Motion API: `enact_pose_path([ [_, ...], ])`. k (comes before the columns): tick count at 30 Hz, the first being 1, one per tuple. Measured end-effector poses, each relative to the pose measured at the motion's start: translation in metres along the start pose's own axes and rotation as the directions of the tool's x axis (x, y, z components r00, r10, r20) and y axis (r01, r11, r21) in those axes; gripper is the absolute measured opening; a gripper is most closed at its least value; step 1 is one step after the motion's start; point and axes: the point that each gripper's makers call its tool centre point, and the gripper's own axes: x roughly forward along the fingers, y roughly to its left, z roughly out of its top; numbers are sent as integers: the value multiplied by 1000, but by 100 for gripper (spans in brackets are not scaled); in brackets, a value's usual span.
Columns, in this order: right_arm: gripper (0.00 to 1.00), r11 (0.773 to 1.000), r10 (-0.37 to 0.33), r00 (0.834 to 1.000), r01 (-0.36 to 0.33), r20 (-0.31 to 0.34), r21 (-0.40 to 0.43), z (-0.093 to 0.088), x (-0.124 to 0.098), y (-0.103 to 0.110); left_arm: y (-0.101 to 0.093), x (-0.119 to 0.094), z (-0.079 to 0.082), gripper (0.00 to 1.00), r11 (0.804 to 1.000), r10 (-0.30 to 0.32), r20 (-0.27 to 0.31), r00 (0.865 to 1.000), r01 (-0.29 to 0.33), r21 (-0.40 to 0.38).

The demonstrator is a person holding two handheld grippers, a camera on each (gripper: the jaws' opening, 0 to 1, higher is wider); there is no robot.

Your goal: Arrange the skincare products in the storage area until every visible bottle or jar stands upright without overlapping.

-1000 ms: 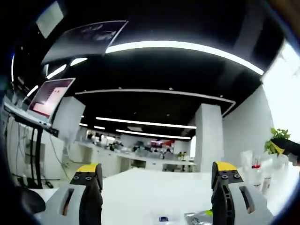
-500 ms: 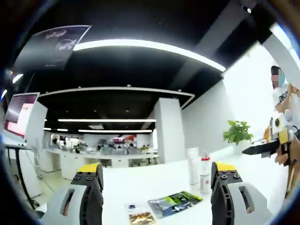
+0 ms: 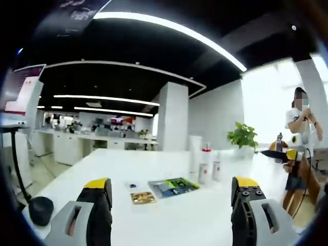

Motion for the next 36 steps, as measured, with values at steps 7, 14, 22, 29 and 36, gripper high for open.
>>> enact_pose_path([
  [7, 100, 987, -123, 986, 109, -113, -117, -11, -31, -20, -15, -21, -1, 100, 999, -32, 33, 999, 33, -43],
  [14, 100, 928, -320, 947, 305, -39, -212, 9, -76, -53, -37, -48, -2, 100, 998, -60, 36, 998, 59, 23],
  [22, 100, 883, -443, 895, 446, 59, -144, 23, -120, -72, -15, -64, 4, 100, 1000, -11, 63, 998, 9, 29],
  [29, 100, 899, -420, 905, 425, 64, -108, 25, -123, -70, -11, -62, -2, 100, 997, 11, 22, 1000, -13, 73],
  [36, 100, 900, -410, 910, 394, -58, -184, -3, -109, -67, -42, -51, -11, 99, 994, -81, -3, 997, 81, 78],
])
